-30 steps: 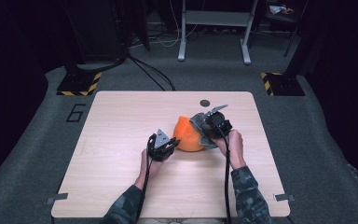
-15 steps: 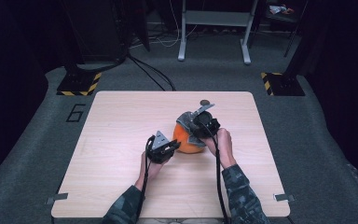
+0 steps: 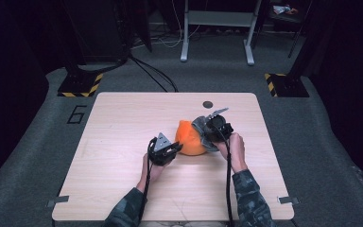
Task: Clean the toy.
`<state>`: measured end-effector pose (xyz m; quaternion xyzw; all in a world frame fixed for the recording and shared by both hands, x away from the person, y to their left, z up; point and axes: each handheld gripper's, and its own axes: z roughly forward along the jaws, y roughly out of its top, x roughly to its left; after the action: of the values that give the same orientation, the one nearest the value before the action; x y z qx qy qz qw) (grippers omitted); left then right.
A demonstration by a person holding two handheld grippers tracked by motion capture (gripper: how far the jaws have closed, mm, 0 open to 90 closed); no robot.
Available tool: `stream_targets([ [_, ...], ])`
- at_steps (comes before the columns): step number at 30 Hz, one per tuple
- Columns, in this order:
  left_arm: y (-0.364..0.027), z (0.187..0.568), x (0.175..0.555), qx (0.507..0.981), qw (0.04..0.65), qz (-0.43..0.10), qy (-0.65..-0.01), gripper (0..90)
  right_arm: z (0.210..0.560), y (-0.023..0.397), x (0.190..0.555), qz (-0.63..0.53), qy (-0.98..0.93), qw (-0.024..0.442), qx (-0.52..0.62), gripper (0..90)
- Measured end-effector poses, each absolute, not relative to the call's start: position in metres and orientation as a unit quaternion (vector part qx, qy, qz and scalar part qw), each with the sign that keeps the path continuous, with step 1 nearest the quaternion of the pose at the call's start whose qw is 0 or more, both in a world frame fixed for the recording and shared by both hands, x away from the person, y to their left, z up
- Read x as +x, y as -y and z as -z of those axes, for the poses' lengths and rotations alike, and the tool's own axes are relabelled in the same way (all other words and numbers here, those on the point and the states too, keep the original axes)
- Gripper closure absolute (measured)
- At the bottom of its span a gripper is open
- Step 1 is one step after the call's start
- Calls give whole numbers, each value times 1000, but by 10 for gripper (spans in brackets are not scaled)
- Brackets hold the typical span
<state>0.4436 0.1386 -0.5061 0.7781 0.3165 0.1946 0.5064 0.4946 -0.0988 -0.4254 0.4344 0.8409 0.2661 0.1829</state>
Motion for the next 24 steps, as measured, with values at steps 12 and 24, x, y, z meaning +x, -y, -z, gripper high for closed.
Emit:
stream_targets([
  [12,-140,507,445,778,505,-197,-318,806,455,121,506,-221,-836,164,474,696],
  [24,-140,507,445,778,505,-197,-317,802,433,125,499,-249,-829,180,468,698],
])
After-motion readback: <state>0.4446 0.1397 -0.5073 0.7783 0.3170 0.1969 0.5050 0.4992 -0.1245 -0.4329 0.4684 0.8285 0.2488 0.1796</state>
